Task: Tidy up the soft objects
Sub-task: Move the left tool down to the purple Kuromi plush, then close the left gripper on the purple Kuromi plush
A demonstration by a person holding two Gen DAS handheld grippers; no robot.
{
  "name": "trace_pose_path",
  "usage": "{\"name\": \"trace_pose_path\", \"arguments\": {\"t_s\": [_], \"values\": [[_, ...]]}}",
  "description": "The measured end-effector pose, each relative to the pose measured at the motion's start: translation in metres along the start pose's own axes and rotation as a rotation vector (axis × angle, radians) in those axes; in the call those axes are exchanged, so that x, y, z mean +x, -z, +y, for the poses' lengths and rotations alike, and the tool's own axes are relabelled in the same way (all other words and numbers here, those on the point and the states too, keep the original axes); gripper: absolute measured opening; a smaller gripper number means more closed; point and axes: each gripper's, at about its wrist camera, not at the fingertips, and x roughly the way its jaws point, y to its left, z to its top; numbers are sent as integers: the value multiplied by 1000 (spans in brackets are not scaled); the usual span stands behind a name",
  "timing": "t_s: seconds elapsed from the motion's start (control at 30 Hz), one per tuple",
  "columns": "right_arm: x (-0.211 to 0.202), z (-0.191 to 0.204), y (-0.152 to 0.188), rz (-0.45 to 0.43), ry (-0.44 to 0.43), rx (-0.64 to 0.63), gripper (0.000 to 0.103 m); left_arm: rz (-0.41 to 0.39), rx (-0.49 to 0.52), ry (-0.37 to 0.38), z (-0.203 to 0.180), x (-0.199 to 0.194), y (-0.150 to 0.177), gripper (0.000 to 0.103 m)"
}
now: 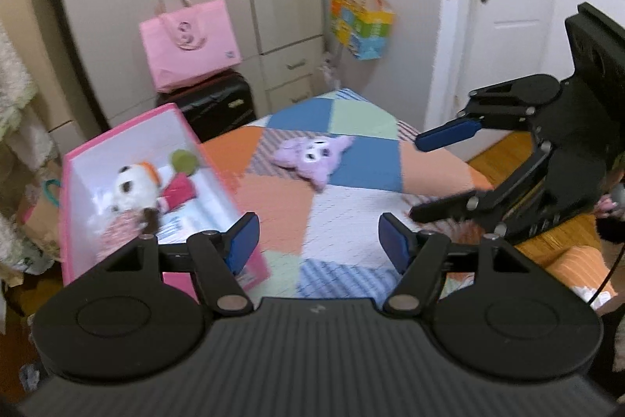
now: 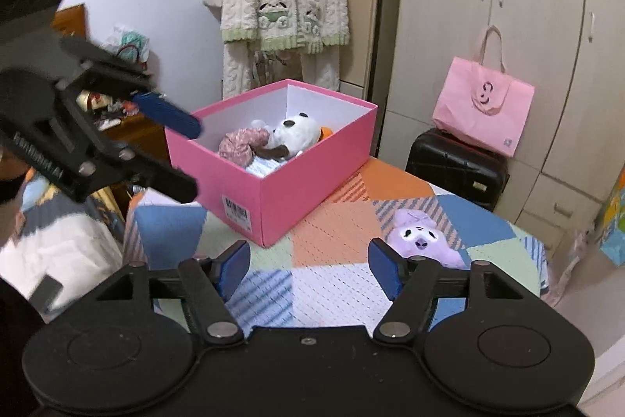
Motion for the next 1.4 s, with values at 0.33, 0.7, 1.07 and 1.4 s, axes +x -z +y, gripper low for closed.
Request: {"name": "trace_pose_path", "arguments": {"t_s": [0.33, 0.7, 1.07, 1.4], "values": [[22, -16, 22, 27, -15, -42, 73, 43, -40, 134, -15, 69, -29, 67], [72, -62, 30, 65, -33, 23, 74, -55, -146, 126, -9, 129, -34, 67], [121, -95, 38, 26, 35, 2, 77, -117, -308, 98, 9, 187, -22, 67], [154, -109, 33, 8, 30, -75, 87, -92, -406, -18, 24, 224, -13, 67]]}}
